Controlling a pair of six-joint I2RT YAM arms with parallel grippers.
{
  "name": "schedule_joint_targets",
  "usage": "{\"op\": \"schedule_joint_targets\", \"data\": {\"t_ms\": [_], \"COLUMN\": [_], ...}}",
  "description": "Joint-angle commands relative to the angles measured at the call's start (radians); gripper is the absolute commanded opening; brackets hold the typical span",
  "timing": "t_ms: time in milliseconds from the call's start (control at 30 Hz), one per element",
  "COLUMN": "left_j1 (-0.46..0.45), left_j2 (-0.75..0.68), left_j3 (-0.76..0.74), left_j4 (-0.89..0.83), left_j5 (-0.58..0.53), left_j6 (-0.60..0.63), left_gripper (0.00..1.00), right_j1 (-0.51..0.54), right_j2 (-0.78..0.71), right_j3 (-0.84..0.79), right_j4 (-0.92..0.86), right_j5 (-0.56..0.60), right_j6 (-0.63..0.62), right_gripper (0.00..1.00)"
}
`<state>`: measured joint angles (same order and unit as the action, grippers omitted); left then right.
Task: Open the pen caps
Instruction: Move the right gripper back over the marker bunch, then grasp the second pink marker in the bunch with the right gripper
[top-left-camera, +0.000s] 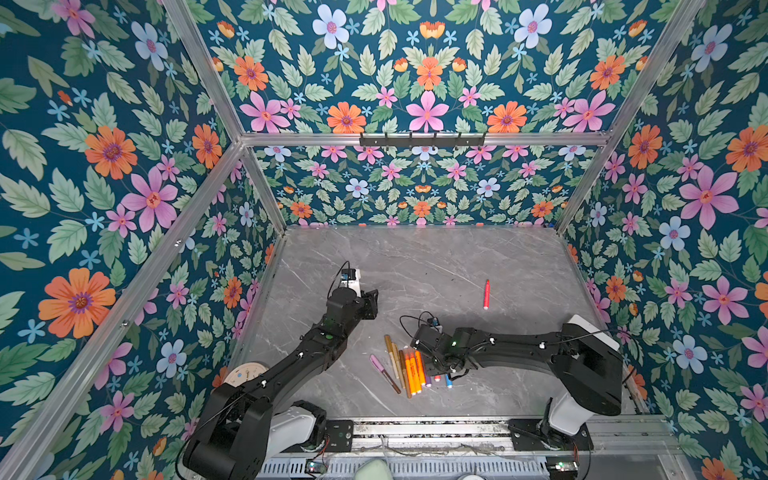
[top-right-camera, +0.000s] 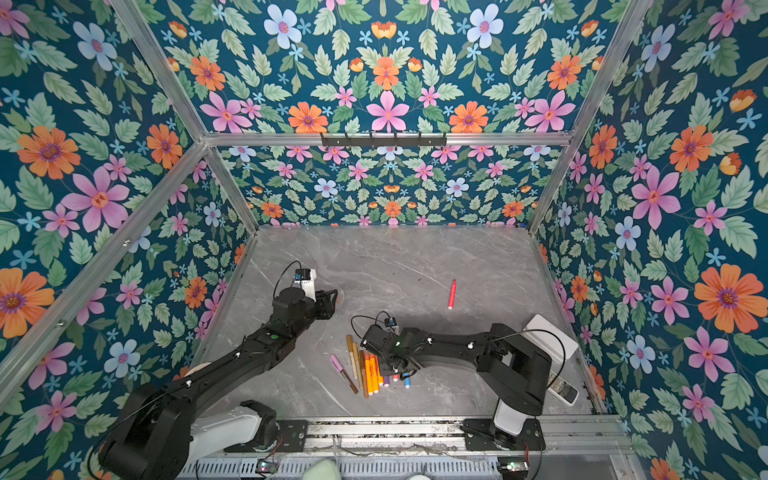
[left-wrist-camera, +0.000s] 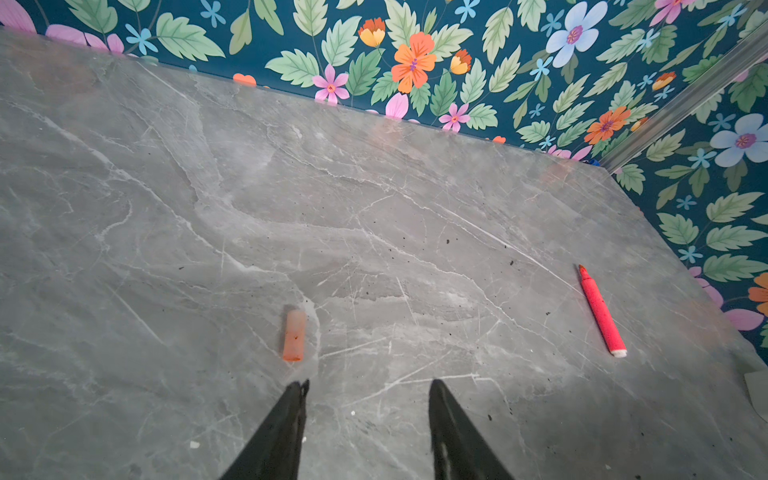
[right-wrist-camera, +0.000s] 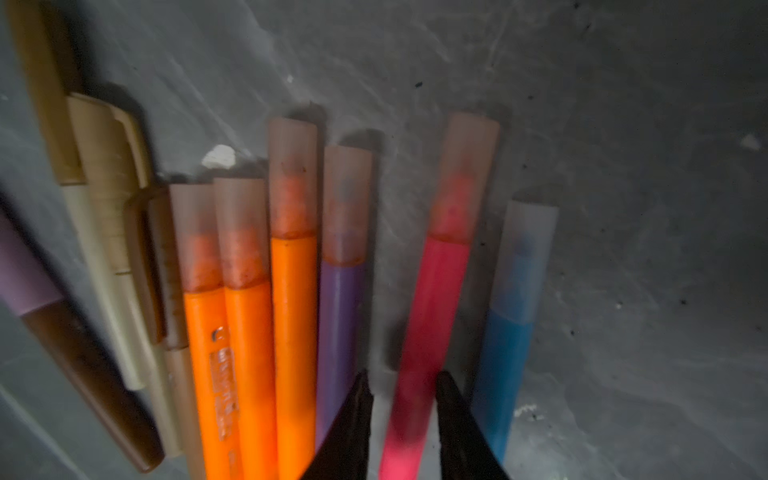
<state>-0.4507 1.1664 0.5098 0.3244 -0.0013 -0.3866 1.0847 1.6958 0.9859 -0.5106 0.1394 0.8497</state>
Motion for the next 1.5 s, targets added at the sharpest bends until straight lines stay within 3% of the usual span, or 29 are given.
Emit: {"op": "schedule_joint_targets", "data": {"t_ms": [0,833,867,967,1067,1133,1233,1300,1467], "left_j1": [0.0,0.001,0.001,0.001,0.001,-0.001,-0.011,-0.034,-0.063], "left_j2": [-0.001,0.022,0.022,0.027,0.022,0.003,-0.041,-0.07,-0.058], "left_j3": [0.006,0.013,0.013,0.014,0.013,-0.003,-0.047,-0.072,-0.089], "left_j4": [0.024,0.025,0.025,0.027,0.028,0.065,0.164,0.21,0.308], "left_j5": [0.0,0.012,0.012,0.012,0.021,0.086,0.176,0.181,0.23], "left_j6": [-0.001,-0.007,-0.008,-0.008,-0.009,-0.002,-0.015,-0.017,-0.091], "left_gripper": [0.5,0.5,0.5,0.5,0.5,0.55,0.86,1.0,1.0], "right_j1": [0.001,0.096,0.095,0.096,0.095,0.095,0.096,0.095,0.042], "right_j2": [0.014,0.055,0.051,0.035,-0.008,-0.069,-0.154,-0.209,-0.374], "right_j3": [0.005,0.006,0.002,-0.005,-0.008,-0.008,-0.002,0.002,-0.038], "right_j4": [-0.009,-0.074,-0.071,-0.071,-0.073,-0.079,-0.105,-0.124,-0.12], "right_j5": [0.001,0.059,0.058,0.067,0.101,0.138,0.205,0.255,0.318], "right_j6": [0.026,0.131,0.133,0.133,0.127,0.109,0.076,0.038,-0.057], "right_gripper": [0.27,0.26,0.25,0.08,0.05,0.05,0.06,0.06,0.06]}}
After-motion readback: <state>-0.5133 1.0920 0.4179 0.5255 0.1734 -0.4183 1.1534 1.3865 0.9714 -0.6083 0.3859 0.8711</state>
